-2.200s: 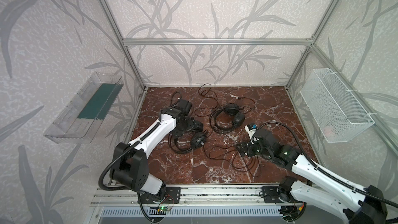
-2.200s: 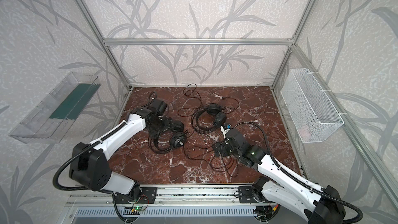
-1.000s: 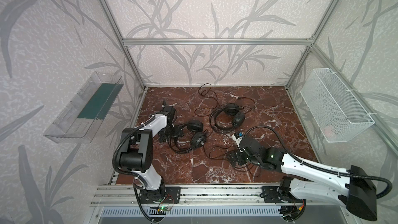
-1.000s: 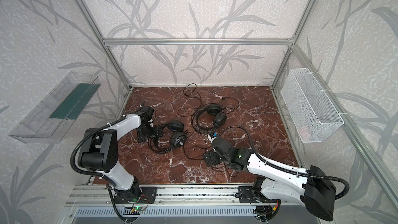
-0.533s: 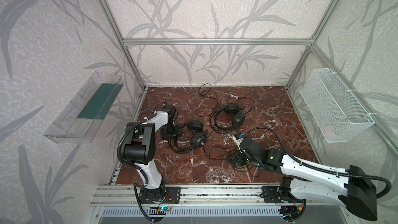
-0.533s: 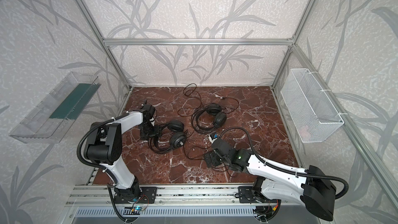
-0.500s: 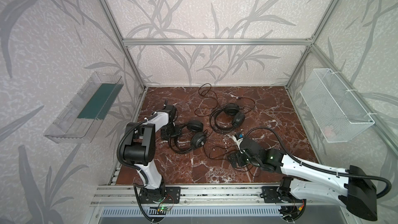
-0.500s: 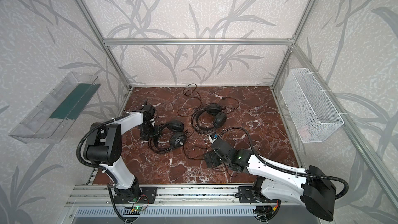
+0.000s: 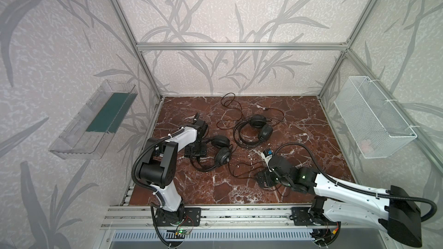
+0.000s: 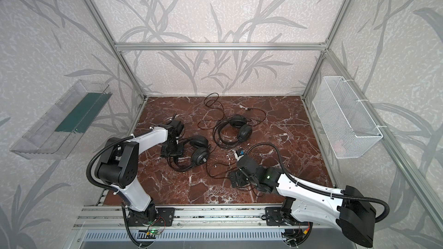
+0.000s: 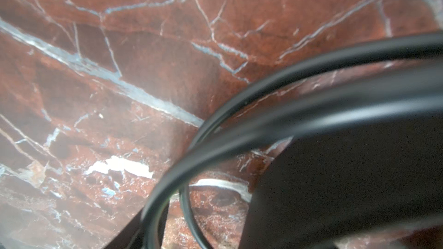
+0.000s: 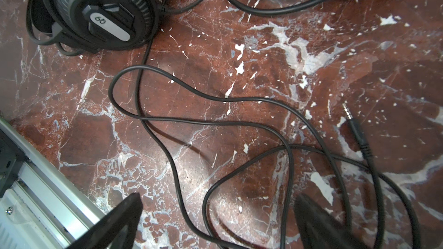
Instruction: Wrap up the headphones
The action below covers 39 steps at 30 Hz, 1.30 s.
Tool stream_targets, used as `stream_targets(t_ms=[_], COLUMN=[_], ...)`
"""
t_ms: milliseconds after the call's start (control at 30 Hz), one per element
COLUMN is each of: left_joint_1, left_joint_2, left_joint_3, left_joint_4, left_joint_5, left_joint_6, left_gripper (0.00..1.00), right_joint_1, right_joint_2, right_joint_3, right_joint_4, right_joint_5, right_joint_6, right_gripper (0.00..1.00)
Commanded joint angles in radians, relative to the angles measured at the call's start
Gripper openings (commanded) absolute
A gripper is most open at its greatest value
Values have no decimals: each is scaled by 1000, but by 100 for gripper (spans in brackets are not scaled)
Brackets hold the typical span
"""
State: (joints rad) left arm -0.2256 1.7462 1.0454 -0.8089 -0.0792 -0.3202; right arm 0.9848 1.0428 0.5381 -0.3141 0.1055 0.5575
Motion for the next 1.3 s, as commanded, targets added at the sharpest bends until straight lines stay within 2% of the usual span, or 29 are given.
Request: stream_targets(t_ms=[0, 200, 300, 433, 567, 667, 767, 1000, 1200, 1267], left_joint_1=[1, 6, 9, 4, -12, -12, -2, -29, -31, -32], left_joint_2=[51, 46, 22, 30, 18, -45, -105, -152, -127, -119], left_joint_3=[-23, -15, -20, -19, -26, -69, -139, -209, -262, -266], left_joint_4=[-52, -52, -49, -54, -59, -31, 25, 74, 151, 165], left_joint_5=[-11, -7, -10, -6, 3, 40, 120, 76, 96, 99], left_joint_6=[-5, 0, 0, -16, -78, -150, -235, -325, -351, -353], left_gripper=[57, 36, 30, 32, 55, 62, 62, 59, 46, 45], right_joint_1=[7, 6, 7, 7, 7, 7, 6, 7, 13, 15], right_joint_2=[-20, -3, -1, 0, 8, 8, 16, 65, 90, 87], right_joint_3=[-10, -15, -16, -20, -9, -9, -7, 42, 77, 79], right_joint_4=[7, 20, 22, 26, 25, 28, 31, 6, -10, -15], right_joint_5=[17, 9, 7, 10, 7, 7, 0, -23, -33, -30], right_joint_6=[9, 15, 18, 16, 15, 16, 13, -14, -14, -12], right_gripper=[99, 99, 99, 99, 99, 99, 99, 99, 99, 99])
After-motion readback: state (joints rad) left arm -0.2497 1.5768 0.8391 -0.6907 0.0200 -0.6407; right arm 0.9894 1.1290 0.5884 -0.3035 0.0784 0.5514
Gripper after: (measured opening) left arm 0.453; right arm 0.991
